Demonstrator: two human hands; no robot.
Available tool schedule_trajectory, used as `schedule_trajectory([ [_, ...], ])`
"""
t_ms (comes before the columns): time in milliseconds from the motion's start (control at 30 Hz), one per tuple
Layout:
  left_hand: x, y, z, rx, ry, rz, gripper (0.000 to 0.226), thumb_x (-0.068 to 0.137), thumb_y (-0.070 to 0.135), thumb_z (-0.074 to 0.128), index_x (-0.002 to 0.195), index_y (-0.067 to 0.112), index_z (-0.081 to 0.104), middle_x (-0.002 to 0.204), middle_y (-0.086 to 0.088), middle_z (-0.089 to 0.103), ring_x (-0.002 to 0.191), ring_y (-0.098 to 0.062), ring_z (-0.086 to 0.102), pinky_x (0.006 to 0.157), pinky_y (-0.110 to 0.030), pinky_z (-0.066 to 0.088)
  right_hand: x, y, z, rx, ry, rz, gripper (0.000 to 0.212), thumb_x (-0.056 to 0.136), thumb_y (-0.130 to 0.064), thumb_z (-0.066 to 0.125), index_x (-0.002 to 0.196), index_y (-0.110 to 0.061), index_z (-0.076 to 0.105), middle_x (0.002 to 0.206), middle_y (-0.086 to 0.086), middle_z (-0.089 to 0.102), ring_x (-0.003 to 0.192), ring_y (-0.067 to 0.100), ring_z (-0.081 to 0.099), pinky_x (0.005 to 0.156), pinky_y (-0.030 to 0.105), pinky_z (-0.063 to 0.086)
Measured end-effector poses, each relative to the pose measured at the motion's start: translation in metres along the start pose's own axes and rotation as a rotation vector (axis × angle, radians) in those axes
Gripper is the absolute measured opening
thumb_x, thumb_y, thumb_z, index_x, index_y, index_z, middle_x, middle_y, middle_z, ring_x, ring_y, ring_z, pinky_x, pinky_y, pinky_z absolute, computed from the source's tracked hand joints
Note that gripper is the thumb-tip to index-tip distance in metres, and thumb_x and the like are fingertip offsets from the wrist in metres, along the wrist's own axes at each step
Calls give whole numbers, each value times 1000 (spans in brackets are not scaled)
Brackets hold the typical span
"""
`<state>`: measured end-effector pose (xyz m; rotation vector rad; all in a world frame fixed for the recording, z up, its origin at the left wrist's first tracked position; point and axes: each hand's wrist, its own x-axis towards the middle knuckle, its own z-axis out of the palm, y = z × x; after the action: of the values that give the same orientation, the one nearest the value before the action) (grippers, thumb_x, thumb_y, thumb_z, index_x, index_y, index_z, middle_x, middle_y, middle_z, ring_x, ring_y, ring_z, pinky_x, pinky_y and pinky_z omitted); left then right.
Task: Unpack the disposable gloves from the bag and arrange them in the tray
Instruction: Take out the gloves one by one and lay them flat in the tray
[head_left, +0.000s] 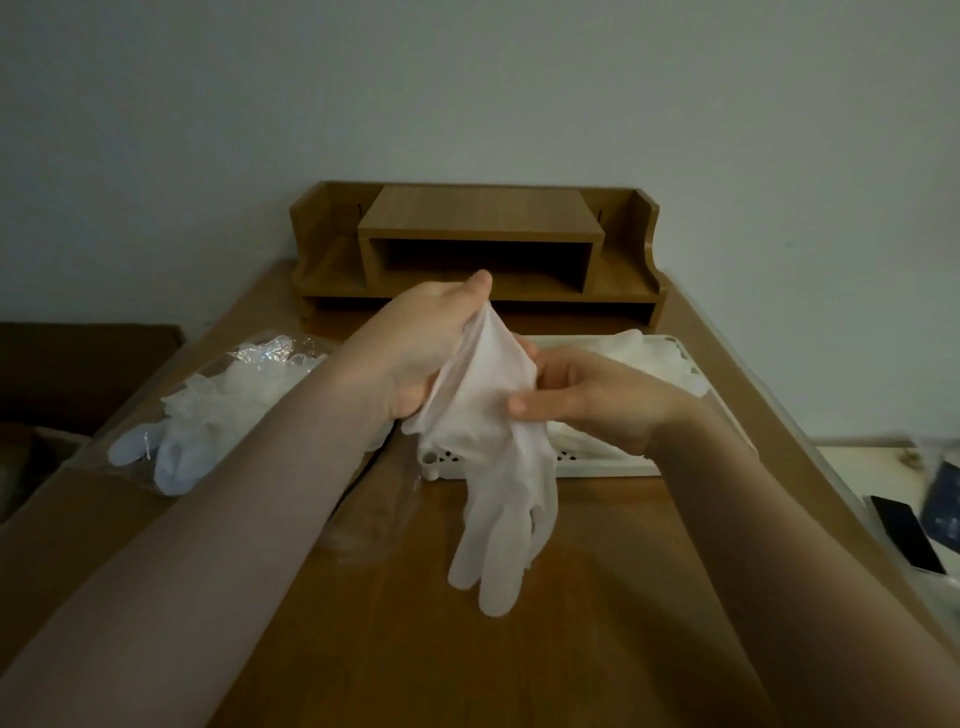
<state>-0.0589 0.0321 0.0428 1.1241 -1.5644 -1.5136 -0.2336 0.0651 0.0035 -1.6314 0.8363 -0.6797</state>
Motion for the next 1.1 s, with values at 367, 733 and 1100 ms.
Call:
schedule_trajectory([
  [367,35,-12,26,87,170,26,34,98,43,41,108,18,61,100,-4,68,95,-19,66,94,-42,50,-44,8,-87,195,-17,184,47,75,-34,76,105,-2,59,91,9,68,74,17,70,60,24,57],
  [733,83,-10,31,104,109,42,23,95,31,53,99,12,65,89,-2,68,83,-15,65,65,-23,51,-34,-8,-107,-137,813,255,17,95,-28,56,92,-13,65,95,9,69,79,20,66,66,29,55],
  [1100,101,-14,4,564,-42,368,12,88,16,63,86,28,65,92,11,66,89,-5,61,77,-23,49,-22,-14,-116,-995,672,-23,14,86,-11,66,95,-20,61,87,-10,58,76,6,54,71,15,43],
])
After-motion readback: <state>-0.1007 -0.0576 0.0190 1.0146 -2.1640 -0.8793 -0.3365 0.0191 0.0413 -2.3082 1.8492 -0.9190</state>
